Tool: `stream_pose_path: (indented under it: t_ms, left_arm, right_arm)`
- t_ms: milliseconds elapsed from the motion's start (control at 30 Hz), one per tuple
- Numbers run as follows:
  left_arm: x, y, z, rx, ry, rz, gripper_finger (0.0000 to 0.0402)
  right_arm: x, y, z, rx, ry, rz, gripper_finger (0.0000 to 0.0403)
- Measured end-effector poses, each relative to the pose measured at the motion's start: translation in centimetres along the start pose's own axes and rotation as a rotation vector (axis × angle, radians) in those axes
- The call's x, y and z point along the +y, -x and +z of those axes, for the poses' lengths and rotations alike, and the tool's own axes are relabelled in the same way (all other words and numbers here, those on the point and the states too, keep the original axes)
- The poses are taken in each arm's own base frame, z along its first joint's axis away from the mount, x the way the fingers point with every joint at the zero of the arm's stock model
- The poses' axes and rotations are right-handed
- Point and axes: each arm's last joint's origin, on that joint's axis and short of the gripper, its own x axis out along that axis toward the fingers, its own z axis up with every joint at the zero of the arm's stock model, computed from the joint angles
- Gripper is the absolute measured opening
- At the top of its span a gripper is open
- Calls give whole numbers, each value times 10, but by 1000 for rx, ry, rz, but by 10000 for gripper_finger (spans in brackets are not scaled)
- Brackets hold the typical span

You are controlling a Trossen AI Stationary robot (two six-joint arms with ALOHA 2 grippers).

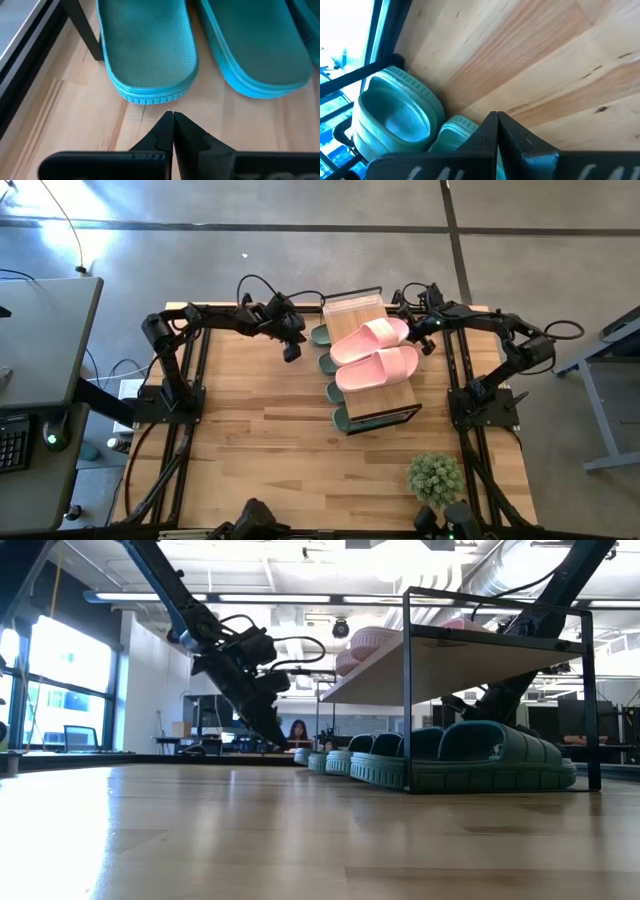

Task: Pick and place slides into the shelf
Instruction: Return to Home Position

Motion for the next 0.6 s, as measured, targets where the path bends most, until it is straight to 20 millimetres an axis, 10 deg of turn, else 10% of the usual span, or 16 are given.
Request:
stream_pose_path:
  t_ms: [600]
  left_arm:
    - [-7,1,-5,1,23,-198,0]
  right_arm:
    - [4,34,-15,-185,61,7,0]
